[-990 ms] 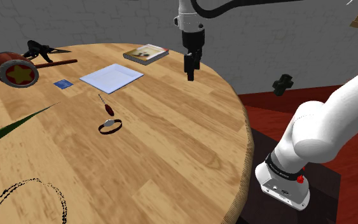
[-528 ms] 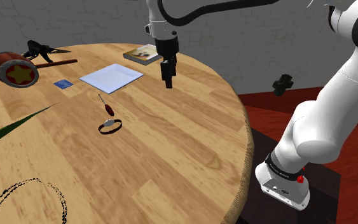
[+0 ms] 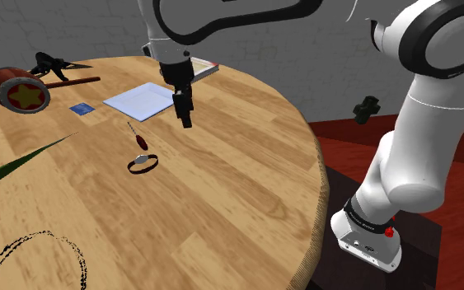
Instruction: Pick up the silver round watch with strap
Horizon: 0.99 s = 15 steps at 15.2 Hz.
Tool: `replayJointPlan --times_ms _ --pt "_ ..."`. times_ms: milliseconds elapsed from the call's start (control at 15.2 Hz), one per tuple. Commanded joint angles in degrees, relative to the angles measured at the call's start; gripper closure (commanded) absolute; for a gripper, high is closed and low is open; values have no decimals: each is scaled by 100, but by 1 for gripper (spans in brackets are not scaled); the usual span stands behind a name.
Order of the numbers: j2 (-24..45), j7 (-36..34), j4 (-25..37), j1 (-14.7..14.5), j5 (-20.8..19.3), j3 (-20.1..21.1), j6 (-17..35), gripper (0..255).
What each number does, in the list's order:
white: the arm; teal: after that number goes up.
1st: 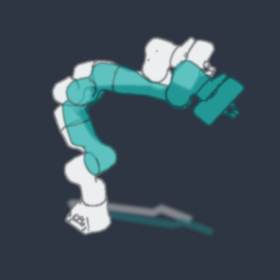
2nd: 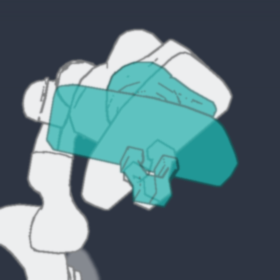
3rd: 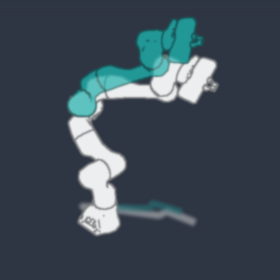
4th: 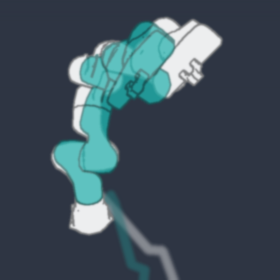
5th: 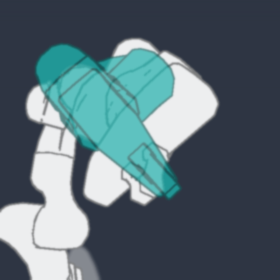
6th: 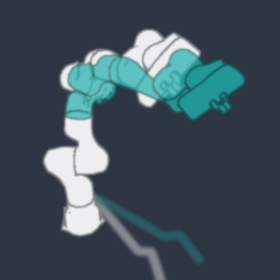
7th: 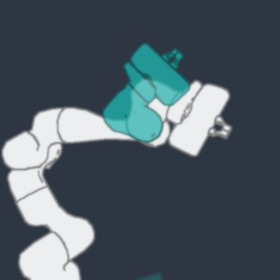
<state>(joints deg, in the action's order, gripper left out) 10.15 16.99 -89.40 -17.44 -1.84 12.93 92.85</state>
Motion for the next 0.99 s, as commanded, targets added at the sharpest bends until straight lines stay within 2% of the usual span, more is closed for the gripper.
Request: replayJointPlan --times_ms 0,528,924 --pt "342 121 443 -124 -43 104 -114 0" --pt "1871 544 2455 -809 -353 476 -677 0" --pt "1774 555 1837 -747 -328 467 -157 0"
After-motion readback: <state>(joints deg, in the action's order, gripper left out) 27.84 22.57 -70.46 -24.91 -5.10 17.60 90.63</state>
